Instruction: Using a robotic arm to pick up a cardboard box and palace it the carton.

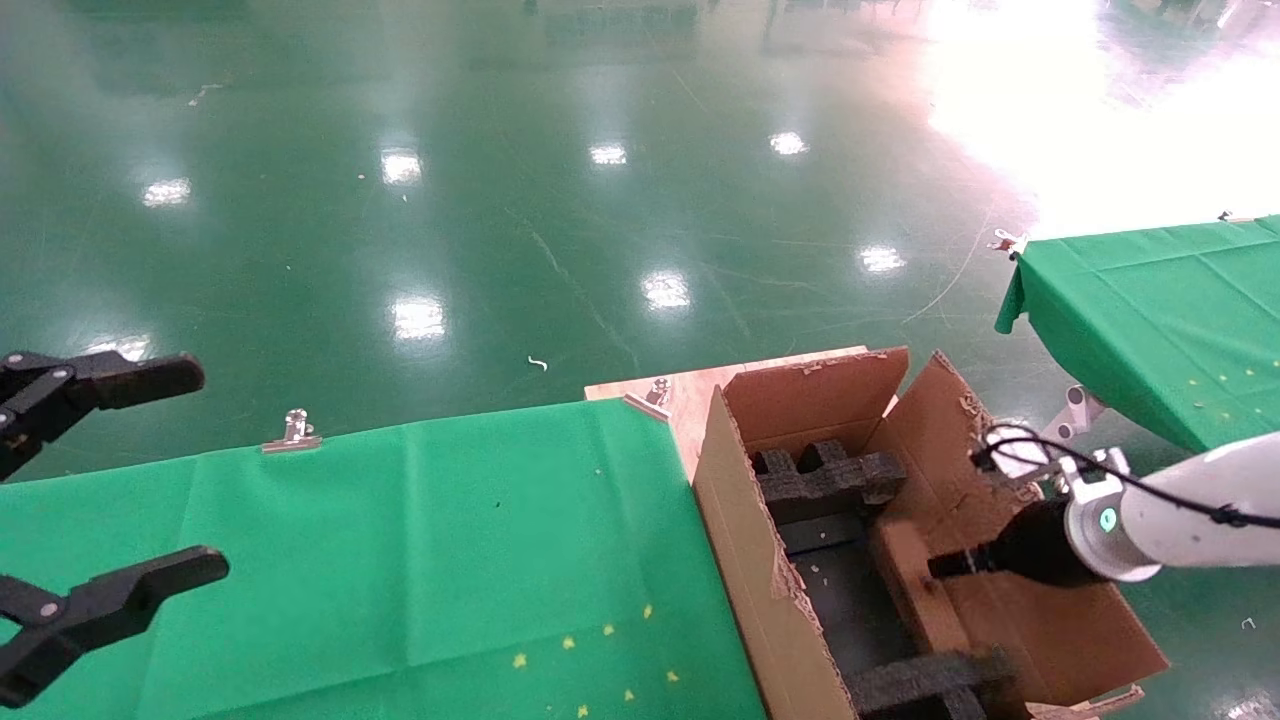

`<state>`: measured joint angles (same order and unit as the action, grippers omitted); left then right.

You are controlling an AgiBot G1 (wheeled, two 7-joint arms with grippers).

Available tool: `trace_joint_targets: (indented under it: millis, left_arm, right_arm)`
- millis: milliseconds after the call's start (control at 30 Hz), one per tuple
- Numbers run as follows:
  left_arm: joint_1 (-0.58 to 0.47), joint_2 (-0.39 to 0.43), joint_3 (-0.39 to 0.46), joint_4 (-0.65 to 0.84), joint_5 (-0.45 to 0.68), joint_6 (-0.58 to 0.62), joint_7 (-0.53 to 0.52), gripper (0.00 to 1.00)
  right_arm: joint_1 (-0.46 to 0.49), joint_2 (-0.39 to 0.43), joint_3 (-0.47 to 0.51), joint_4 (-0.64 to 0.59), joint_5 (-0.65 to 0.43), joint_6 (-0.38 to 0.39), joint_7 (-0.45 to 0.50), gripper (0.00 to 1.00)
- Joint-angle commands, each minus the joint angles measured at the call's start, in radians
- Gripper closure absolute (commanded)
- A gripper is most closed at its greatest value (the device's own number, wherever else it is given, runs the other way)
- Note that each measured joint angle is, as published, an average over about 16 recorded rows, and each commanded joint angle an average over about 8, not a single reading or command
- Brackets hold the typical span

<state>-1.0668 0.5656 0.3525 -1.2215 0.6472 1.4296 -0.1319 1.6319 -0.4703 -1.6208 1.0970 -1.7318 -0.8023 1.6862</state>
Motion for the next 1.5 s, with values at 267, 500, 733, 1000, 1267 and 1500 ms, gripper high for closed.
trace_joint_targets:
  millis: [267,500,733,1000,1267,1500]
  left_arm:
    - [0.000,0.000,0.000,0.000,0.000,0.000,0.000,0.00]
    - [0.000,0.000,0.000,0.000,0.000,0.000,0.000,0.00]
    - [0.000,0.000,0.000,0.000,-0.001,0.000,0.000,0.00]
    - [0.000,0.000,0.000,0.000,-0.001,0.000,0.000,0.00]
    - [0.000,0.000,0.000,0.000,-0.001,0.000,0.000,0.00]
    - [0.000,0.000,0.000,0.000,-0.001,0.000,0.000,0.00]
  right_arm:
    - [0.119,0.034,0.063,0.066,0.009,-0.016,0.005,0.00]
    - [0.240,0.065,0.152,0.161,0.153,-0.073,-0.058,0.00]
    - [0.301,0.090,0.218,0.208,0.301,-0.128,-0.117,0.00]
    - [0.287,0.087,0.219,0.202,0.299,-0.129,-0.122,0.00]
    - [0.206,0.065,0.327,0.201,0.366,-0.183,-0.254,0.00]
    - [0.107,0.038,0.458,0.199,0.448,-0.249,-0.415,0.00]
